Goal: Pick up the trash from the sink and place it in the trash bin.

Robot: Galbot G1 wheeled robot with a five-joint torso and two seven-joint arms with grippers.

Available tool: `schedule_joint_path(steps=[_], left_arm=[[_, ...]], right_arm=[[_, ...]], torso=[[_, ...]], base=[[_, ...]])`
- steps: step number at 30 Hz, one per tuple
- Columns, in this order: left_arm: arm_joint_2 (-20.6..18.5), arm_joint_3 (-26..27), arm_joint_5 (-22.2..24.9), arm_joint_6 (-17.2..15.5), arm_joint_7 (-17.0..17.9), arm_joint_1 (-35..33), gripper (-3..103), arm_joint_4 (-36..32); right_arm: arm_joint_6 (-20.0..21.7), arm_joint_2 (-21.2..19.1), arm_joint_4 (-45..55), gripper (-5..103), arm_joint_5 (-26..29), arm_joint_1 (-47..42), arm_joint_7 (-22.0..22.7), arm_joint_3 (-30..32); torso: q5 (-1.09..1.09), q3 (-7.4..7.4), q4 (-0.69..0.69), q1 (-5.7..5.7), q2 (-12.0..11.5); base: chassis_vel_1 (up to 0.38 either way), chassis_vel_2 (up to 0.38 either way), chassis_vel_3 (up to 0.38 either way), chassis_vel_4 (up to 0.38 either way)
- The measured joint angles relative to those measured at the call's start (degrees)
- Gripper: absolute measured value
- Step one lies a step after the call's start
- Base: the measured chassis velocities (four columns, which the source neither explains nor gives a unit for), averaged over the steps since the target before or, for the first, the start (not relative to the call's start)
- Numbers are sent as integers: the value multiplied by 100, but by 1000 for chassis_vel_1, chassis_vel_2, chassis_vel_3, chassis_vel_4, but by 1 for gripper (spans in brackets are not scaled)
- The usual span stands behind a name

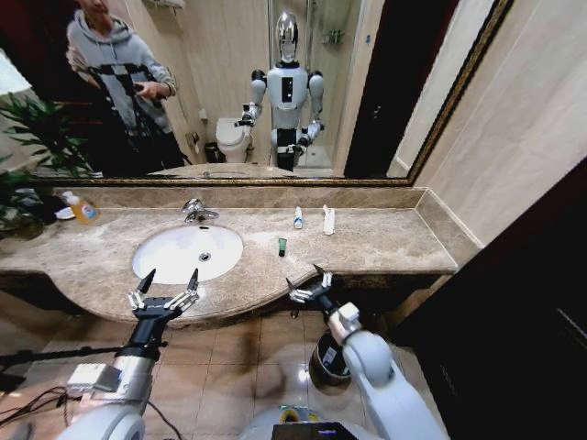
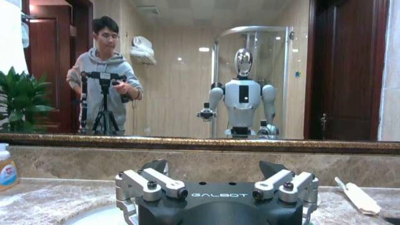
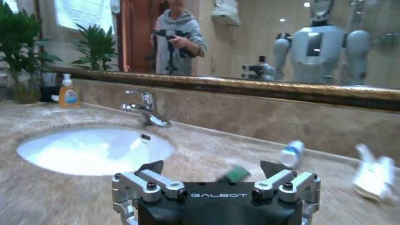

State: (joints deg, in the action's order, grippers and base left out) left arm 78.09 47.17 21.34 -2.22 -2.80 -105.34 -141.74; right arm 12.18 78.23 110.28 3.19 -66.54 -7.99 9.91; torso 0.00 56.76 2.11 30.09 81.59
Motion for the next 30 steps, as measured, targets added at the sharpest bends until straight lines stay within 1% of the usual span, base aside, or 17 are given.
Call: schedule_joint_path(steps=[3, 4, 6, 8, 9, 13, 20, 21, 23, 24, 26, 28, 30], left_arm=[[0, 0, 0, 0, 0, 0, 100, 0], [0, 0, 0, 0, 0, 0, 100, 0], [0, 0, 0, 0, 0, 0, 100, 0], [0, 0, 0, 0, 0, 0, 100, 0], [0, 0, 0, 0, 0, 0, 100, 0], [0, 0, 0, 0, 0, 0, 100, 0], [0, 0, 0, 0, 0, 0, 100, -1], [0, 0, 0, 0, 0, 0, 100, 0], [0, 0, 0, 0, 0, 0, 100, 0], [0, 0, 0, 0, 0, 0, 100, 0], [0, 0, 0, 0, 0, 0, 100, 0], [0, 0, 0, 0, 0, 0, 100, 0], [0, 0, 0, 0, 0, 0, 100, 0]], right_arm=[[37, 161, -715, 100, 63, 728, 257, -385], [37, 161, -715, 100, 63, 728, 257, -385], [23, 313, -1177, 100, 93, 1060, 428, -552], [-87, 432, -1540, 100, 34, 1293, 509, -625], [-87, 432, -1540, 100, 34, 1293, 509, -625], [-374, 498, -2127, 100, -140, 1572, 706, -644], [-432, 472, -2386, 100, 0, 1667, 739, -587], [-440, 492, -2458, 103, 17, 1678, 740, -566], [-453, 520, -2526, 96, 12, 1680, 743, -520], [-453, 520, -2526, 96, 12, 1680, 743, -520], [-464, 537, -2566, 89, 8, 1638, 747, -466], [-466, 537, -2567, 89, 7, 1619, 747, -448], [-467, 529, -2565, 80, 5, 1580, 747, -409]], torso=[[0, 0, 0, 0, 0], [0, 0, 0, 0, 0], [0, 0, 0, 0, 0], [0, 0, 0, 0, 0], [0, 0, 0, 0, 0], [0, 0, 0, 0, 0], [0, -1, -1, -1, 0], [1, -1, -1, -1, 0], [1, -1, -1, -1, 0], [1, -1, -1, -1, 0], [1, -1, -1, -1, 0], [1, -1, -1, -1, 0], [1, -1, -1, -1, 0]], base=[[0, 0, 0, 0], [0, 0, 0, 0], [0, 0, 0, 0], [0, 0, 0, 0], [0, 0, 0, 0], [0, 0, 0, 0], [0, 0, 0, 0], [0, 0, 0, 0], [0, 0, 0, 0], [0, 0, 0, 0], [0, 0, 0, 0], [0, 0, 0, 0], [0, 0, 0, 0]])
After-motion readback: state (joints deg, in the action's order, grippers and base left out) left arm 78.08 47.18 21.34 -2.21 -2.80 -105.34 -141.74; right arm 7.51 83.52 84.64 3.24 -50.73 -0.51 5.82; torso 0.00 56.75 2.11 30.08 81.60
